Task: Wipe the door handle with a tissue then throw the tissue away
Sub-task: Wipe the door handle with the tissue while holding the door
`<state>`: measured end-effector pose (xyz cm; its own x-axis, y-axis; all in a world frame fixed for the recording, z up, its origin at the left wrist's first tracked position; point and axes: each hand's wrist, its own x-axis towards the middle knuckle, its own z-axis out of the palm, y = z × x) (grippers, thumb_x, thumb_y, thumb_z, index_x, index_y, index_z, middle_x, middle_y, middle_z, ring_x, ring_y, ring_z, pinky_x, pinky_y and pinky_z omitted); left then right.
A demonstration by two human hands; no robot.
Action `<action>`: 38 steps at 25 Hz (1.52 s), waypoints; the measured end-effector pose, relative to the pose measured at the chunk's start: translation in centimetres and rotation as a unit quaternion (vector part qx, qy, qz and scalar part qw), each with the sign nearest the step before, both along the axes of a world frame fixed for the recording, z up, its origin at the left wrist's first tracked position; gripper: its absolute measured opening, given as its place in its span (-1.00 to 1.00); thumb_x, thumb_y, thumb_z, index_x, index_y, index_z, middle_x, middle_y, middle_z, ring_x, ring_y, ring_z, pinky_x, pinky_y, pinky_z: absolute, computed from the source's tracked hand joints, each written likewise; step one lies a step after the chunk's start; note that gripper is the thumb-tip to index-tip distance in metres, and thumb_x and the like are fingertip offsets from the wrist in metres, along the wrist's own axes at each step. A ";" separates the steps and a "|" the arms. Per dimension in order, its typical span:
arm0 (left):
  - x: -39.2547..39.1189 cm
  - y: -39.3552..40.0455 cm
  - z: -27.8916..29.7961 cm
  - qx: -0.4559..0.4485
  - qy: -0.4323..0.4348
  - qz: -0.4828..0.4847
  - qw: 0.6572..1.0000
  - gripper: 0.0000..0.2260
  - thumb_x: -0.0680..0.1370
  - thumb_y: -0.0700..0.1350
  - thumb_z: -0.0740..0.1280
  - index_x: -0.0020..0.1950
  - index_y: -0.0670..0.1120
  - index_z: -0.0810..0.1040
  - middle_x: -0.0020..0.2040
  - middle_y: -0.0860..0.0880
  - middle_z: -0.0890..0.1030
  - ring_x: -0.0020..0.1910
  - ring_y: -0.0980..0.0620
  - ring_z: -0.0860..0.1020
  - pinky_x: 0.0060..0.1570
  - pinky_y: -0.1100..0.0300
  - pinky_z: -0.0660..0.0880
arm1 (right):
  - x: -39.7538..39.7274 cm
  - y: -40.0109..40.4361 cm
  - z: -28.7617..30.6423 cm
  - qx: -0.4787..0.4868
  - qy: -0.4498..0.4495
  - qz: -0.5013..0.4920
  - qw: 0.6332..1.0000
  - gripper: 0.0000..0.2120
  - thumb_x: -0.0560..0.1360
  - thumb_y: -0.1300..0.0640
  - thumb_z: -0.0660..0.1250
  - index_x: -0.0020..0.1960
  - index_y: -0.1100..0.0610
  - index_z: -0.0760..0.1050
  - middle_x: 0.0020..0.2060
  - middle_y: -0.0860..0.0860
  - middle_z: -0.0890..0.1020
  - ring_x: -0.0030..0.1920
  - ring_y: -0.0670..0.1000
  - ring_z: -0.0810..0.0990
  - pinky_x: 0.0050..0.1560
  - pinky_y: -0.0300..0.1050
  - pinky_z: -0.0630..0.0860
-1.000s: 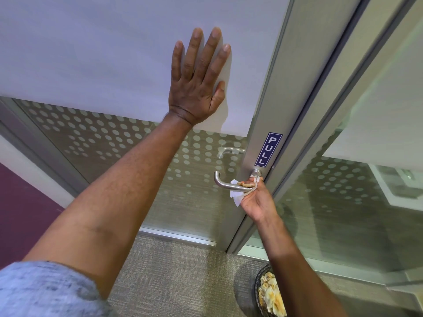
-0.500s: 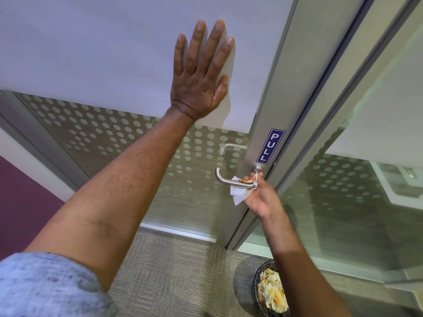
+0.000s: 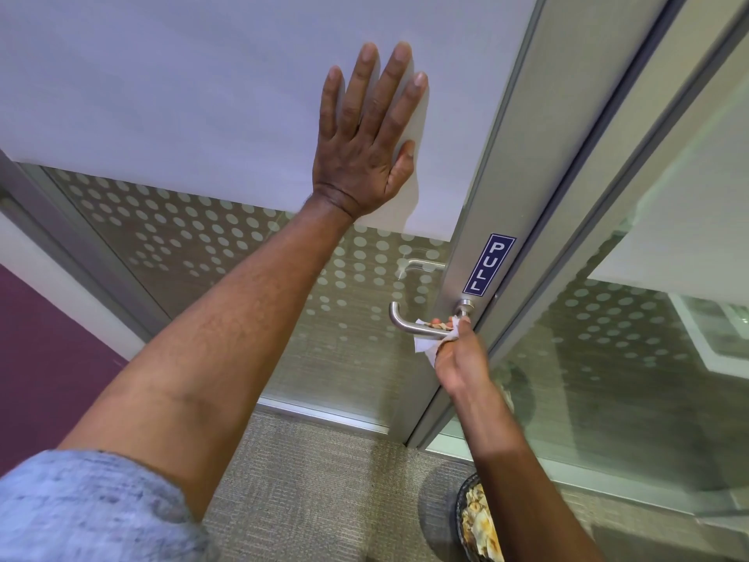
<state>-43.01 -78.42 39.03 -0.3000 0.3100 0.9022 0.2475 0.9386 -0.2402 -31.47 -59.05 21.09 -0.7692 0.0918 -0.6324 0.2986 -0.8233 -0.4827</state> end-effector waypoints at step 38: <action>0.0 -0.1 -0.3 -0.005 0.008 0.011 1.000 -0.43 0.61 0.05 0.23 0.58 -0.09 0.18 0.54 -0.25 0.39 0.52 -0.35 0.30 0.50 -0.35 0.18 | 7.0 -0.9 -5.1 0.824 0.268 0.216 0.450 -0.28 0.60 0.32 0.14 0.67 0.12 -0.09 0.67 0.01 -0.10 0.65 0.00 -0.22 0.61 0.05 -0.01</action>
<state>-43.06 -78.50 38.70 -0.2922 0.3130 0.9037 0.2221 0.9413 -0.2542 -24.45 -59.99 15.97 -0.9417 -0.1362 0.3076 -0.2651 0.8635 -0.4291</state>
